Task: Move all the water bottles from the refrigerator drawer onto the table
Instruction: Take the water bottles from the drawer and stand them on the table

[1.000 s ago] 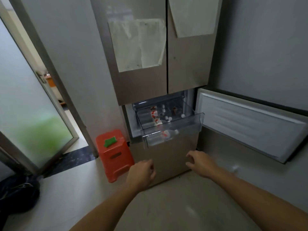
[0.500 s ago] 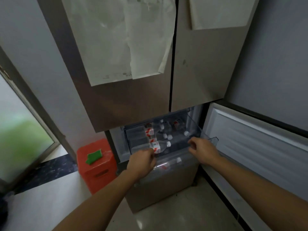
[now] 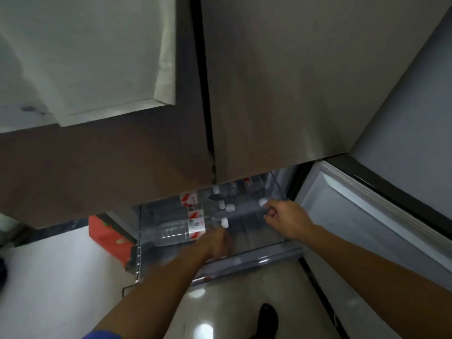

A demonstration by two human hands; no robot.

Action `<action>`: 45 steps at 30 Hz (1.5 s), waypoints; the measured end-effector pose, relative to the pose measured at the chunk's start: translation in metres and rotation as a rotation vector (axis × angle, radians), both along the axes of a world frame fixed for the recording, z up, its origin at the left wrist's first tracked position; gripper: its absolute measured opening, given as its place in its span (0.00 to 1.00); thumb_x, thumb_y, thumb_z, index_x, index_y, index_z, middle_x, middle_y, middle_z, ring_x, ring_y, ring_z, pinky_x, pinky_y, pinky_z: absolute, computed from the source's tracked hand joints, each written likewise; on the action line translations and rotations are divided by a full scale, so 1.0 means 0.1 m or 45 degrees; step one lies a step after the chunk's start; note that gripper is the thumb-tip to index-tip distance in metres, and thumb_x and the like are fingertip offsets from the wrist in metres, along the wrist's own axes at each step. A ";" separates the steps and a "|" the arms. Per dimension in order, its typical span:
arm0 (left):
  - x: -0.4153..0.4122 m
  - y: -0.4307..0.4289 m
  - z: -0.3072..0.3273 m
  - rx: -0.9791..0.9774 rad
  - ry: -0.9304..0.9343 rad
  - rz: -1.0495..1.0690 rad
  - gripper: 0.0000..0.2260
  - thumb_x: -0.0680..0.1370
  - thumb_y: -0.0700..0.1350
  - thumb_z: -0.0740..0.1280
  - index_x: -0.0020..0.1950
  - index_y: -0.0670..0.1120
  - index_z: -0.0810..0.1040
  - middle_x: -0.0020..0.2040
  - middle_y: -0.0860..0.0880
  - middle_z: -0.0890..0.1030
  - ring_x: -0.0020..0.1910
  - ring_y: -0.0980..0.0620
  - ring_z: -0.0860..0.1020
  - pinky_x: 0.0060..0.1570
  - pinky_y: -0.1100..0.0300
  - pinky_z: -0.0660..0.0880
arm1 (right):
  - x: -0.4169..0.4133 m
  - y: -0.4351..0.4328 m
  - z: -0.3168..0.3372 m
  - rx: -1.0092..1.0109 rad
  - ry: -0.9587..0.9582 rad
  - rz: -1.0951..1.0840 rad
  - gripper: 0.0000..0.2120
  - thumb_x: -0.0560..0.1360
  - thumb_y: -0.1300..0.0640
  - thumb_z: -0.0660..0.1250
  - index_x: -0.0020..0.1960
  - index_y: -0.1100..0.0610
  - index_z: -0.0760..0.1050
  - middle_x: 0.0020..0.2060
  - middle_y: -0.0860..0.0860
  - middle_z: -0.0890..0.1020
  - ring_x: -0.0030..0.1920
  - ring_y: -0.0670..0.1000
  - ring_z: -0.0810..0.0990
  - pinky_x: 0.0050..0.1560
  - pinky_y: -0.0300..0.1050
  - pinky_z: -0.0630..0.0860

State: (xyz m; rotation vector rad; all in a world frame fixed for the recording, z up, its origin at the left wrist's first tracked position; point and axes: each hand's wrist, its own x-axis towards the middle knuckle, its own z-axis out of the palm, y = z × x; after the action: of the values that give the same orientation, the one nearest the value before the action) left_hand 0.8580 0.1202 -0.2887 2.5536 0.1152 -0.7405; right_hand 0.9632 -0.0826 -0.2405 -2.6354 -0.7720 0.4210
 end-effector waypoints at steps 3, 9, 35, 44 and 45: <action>0.14 -0.11 -0.19 0.040 0.258 -0.109 0.13 0.77 0.37 0.64 0.61 0.37 0.77 0.61 0.37 0.77 0.61 0.41 0.75 0.57 0.59 0.68 | 0.23 -0.02 -0.14 -0.069 0.091 0.100 0.14 0.75 0.50 0.66 0.60 0.52 0.75 0.47 0.50 0.83 0.48 0.53 0.81 0.51 0.48 0.77; 0.20 -0.14 -0.09 0.151 0.381 -0.232 0.17 0.77 0.41 0.65 0.66 0.39 0.74 0.67 0.39 0.73 0.64 0.41 0.72 0.59 0.56 0.68 | 0.49 0.15 -0.24 -0.180 0.123 0.288 0.16 0.76 0.48 0.64 0.61 0.52 0.75 0.49 0.51 0.83 0.50 0.53 0.80 0.48 0.45 0.76; -1.25 0.94 0.77 0.607 -0.496 0.793 0.22 0.77 0.63 0.57 0.62 0.49 0.67 0.48 0.47 0.82 0.40 0.47 0.80 0.44 0.54 0.79 | -0.13 1.59 -1.00 0.365 1.067 -0.674 0.21 0.77 0.41 0.62 0.52 0.60 0.76 0.33 0.57 0.77 0.29 0.54 0.73 0.28 0.42 0.69; -1.15 1.09 0.79 0.582 -0.622 0.469 0.22 0.78 0.62 0.52 0.61 0.48 0.69 0.43 0.45 0.82 0.41 0.45 0.81 0.43 0.50 0.79 | -0.52 1.30 -0.08 0.447 0.233 -0.450 0.14 0.76 0.48 0.63 0.54 0.58 0.75 0.49 0.60 0.82 0.50 0.62 0.80 0.44 0.46 0.72; -1.14 1.08 0.81 0.585 -0.649 0.434 0.23 0.77 0.62 0.51 0.59 0.48 0.69 0.42 0.45 0.81 0.41 0.45 0.80 0.43 0.50 0.79 | -0.58 1.22 0.04 0.423 0.126 -0.404 0.13 0.76 0.48 0.63 0.53 0.57 0.75 0.47 0.60 0.82 0.49 0.62 0.80 0.43 0.47 0.72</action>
State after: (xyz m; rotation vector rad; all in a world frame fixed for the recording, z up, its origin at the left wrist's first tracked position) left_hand 0.7437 0.2285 -0.2075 2.9479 0.5891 0.0905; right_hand 0.9049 0.0394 -0.2364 -2.3475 -0.3463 0.3020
